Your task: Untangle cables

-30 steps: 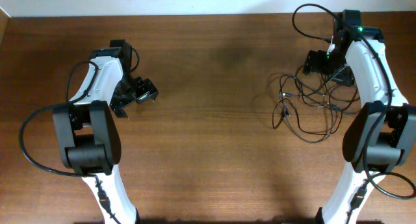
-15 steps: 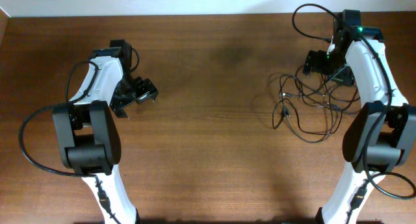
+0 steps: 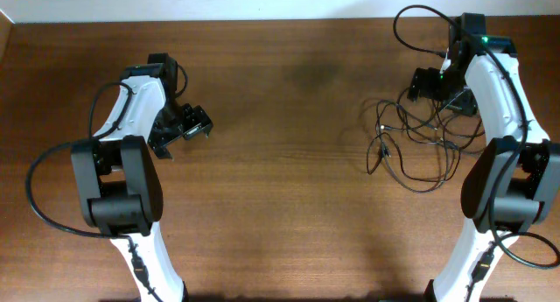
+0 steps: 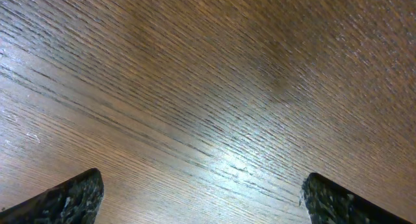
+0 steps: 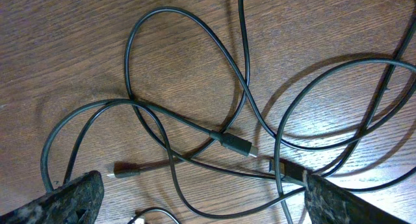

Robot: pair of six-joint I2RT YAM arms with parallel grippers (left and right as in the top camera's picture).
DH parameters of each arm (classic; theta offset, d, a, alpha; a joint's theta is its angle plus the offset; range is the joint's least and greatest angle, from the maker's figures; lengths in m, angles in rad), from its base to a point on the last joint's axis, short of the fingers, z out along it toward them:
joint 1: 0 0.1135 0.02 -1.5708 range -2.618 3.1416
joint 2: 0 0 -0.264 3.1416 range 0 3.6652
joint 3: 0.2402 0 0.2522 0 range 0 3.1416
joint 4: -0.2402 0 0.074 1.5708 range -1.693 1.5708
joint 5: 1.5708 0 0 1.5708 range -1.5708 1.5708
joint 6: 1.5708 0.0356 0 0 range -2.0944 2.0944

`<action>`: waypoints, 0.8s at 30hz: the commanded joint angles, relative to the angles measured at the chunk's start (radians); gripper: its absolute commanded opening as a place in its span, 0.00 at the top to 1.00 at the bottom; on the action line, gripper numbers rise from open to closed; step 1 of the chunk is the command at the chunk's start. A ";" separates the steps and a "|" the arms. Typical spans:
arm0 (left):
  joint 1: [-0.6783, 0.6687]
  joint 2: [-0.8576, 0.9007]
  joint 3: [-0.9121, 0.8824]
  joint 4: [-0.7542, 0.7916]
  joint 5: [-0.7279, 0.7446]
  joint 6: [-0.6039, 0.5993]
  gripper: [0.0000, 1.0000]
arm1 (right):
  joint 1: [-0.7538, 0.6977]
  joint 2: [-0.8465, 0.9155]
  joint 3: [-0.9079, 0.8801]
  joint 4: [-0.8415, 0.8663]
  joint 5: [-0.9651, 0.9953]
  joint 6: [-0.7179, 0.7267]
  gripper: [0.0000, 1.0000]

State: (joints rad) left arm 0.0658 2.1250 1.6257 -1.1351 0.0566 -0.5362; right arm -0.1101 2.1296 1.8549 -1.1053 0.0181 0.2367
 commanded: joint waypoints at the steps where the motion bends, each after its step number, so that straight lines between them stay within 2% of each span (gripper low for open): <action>1: 0.002 0.001 -0.006 0.001 0.008 -0.002 0.01 | -0.002 0.003 -0.004 0.003 -0.006 0.007 0.02; 24: 0.002 0.002 -0.006 0.001 0.008 -0.002 0.01 | -0.002 0.003 -0.004 0.003 -0.006 0.007 0.02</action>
State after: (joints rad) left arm 0.0658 2.1250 1.6257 -1.1351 0.0566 -0.5362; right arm -0.1101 2.1296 1.8549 -1.1053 0.0177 0.2371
